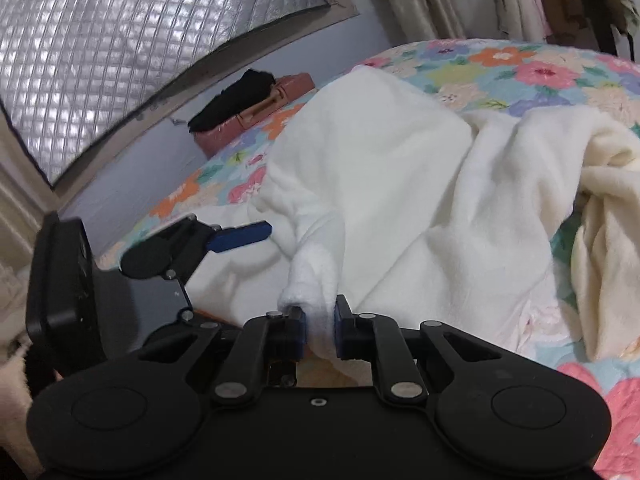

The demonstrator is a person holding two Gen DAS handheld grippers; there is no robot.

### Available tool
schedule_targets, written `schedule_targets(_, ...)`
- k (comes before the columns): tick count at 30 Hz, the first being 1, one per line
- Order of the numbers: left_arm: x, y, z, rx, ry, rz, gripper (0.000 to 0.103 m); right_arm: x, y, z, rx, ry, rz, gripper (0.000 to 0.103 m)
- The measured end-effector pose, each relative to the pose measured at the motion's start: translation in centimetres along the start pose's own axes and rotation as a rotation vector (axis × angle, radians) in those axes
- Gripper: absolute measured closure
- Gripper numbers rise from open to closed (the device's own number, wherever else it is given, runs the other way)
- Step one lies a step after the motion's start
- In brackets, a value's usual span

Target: Fold clothes

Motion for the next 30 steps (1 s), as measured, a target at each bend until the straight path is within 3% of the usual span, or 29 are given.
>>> schedule_targets(3, 0.4, 0.5, -1.1, -0.024, 0.003, 0.033, 0.013, -0.8, 0.5, -0.6, -0.059, 0.043, 0.07, 0.086)
schedule_targets(6, 0.4, 1.0, -2.3, -0.073, -0.005, 0.1, 0.011, -1.4, 1.1, -0.9, -0.092, 0.019, 0.1, 0.086)
schedule_targets(10, -0.8, 0.5, -3.3, -0.06, -0.2, 0.099, 0.009, -0.9, 1.5, -0.9, -0.096, -0.015, 0.076, 0.086)
schedule_targets(12, -1.7, 0.3, -3.0, -0.056, -0.161, 0.134, 0.009, -0.3, 1.7, -0.7, -0.078, 0.018, 0.075, 0.086)
schedule_targets(15, -2.2, 0.0, -1.6, -0.06, 0.005, 0.193, 0.009, 1.1, 1.5, 0.1, -0.018, 0.074, 0.055, 0.086)
schedule_targets(18, -0.9, -0.2, -0.7, -0.034, 0.057, 0.129, 0.01, 2.2, 1.0, 0.6, 0.025, 0.114, 0.037, 0.086)
schedule_targets(19, -0.1, -0.2, -0.5, -0.023, 0.063, 0.079, 0.018, 2.2, 0.8, 0.7, 0.034, 0.118, 0.033, 0.086)
schedule_targets(20, 1.0, -0.1, -0.4, -0.004, 0.053, 0.016, 0.034, 2.1, 0.7, 0.8, 0.037, 0.111, 0.03, 0.086)
schedule_targets(21, 2.0, -0.1, -0.3, 0.017, 0.041, -0.051, 0.042, 2.0, 0.7, 0.8, 0.037, 0.106, 0.03, 0.086)
schedule_targets(23, 3.6, 0.0, -0.1, 0.043, 0.012, -0.143, 0.07, 1.5, 0.8, 0.7, 0.017, 0.115, 0.062, 0.086)
schedule_targets(24, 4.3, 0.0, 0.0, 0.045, -0.001, -0.178, 0.077, 1.3, 0.9, 0.7, 0.01, 0.124, 0.081, 0.086)
schedule_targets(26, 5.1, 0.0, -0.5, 0.034, -0.007, -0.211, 0.086, 0.9, 1.0, 0.8, 0.005, 0.126, 0.095, 0.086)
schedule_targets(30, 5.8, 0.9, -1.0, -0.019, 0.012, -0.227, 0.086, 1.2, 0.7, 1.1, 0.025, 0.094, 0.058, 0.086)
Point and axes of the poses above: each gripper's, at about its wrist camera, not at the fingertips, and z roughly the way its jaws point, x to its left, y to its top, the point moved 7 cm from there along z, roughly the way its jaws point, and after that the axes turned 15 degrees about y, right-handed, at the moved point
